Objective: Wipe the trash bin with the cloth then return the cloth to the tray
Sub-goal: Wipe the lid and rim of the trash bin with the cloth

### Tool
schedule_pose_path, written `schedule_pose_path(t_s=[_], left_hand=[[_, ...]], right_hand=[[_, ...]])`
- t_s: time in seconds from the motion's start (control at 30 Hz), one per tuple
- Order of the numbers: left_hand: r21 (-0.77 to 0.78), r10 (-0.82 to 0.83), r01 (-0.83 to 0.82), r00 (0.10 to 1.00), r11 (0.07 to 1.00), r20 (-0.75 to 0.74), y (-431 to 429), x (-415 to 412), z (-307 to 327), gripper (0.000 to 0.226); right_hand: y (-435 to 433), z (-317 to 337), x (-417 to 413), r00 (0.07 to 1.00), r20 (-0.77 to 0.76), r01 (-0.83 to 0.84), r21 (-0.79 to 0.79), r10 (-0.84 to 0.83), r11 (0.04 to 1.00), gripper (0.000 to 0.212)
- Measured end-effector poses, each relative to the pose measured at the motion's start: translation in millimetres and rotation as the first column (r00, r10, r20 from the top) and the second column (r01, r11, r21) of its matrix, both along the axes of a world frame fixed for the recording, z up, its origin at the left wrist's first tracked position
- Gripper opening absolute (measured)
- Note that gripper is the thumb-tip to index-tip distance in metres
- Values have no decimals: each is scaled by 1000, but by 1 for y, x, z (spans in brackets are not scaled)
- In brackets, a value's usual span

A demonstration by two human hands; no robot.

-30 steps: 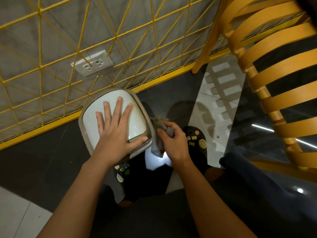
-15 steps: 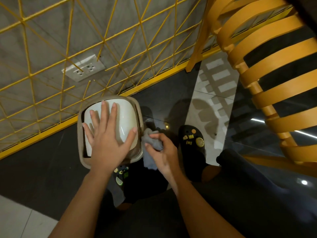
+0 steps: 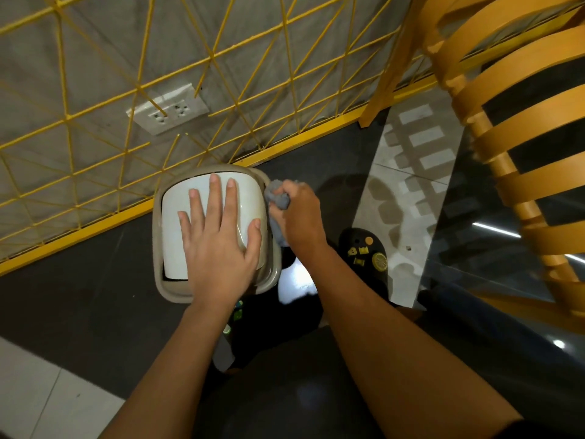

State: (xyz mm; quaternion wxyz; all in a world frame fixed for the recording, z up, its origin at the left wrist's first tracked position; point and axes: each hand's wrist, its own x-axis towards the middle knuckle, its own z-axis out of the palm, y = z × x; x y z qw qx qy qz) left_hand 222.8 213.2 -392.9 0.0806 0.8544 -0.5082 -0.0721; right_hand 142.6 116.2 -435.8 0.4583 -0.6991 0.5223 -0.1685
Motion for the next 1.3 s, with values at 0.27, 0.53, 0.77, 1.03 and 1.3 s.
schedule_pose_path(t_s=[0.27, 0.53, 0.77, 1.03, 1.3], left_hand=[[-18, 14, -14, 1000, 1000, 13, 0, -1, -2, 60], [-30, 3, -3, 1000, 1000, -1, 1, 1, -2, 61], [-29, 8, -8, 1000, 1000, 8, 0, 0, -2, 60], [-74, 21, -22, 1000, 997, -15, -1, -2, -1, 59], [-82, 3, -4, 1000, 997, -22, 0, 0, -1, 58]], right_hand=[[52, -7, -27, 999, 40, 26, 131, -32, 991, 17], [5, -3, -1, 1000, 1, -11, 35, 11, 999, 17], [-21, 5, 15, 999, 39, -17, 8, 17, 1000, 24], [24, -2, -16, 1000, 10, 25, 170, -27, 985, 25], [-30, 5, 12, 992, -58, -115, 13, 115, 993, 26]])
